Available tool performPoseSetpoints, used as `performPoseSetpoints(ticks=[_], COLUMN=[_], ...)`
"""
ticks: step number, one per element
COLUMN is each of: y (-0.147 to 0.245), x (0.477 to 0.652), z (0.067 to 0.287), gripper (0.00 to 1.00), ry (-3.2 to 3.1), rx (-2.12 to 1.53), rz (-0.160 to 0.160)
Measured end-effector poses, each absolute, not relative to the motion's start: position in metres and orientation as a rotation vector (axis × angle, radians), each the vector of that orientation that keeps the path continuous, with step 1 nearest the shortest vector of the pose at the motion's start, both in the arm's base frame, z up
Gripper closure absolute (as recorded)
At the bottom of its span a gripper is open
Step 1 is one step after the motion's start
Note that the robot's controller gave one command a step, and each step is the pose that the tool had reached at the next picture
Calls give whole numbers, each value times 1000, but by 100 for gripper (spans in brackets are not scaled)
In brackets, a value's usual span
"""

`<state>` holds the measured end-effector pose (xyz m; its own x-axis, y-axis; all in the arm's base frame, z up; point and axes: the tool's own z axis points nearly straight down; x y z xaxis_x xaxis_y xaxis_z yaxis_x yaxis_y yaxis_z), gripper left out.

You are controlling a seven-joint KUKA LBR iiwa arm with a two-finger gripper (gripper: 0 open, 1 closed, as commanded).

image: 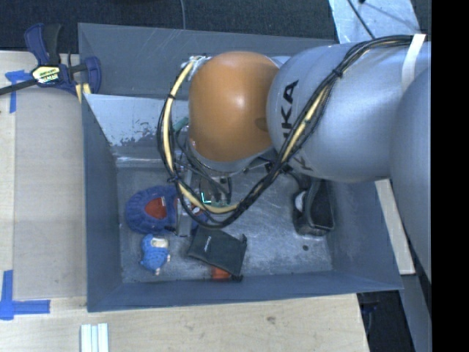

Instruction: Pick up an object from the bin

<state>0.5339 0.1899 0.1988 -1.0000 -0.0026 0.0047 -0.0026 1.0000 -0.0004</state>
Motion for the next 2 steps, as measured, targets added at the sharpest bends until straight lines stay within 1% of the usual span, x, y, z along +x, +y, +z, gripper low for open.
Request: performPoseSetpoints(ticks=[1,2], y=[190,191], x=[568,571], z=[69,77], gripper=[0,100], ry=[-3139,-3145], rx=[-47,-47], rz=[-1,-5])
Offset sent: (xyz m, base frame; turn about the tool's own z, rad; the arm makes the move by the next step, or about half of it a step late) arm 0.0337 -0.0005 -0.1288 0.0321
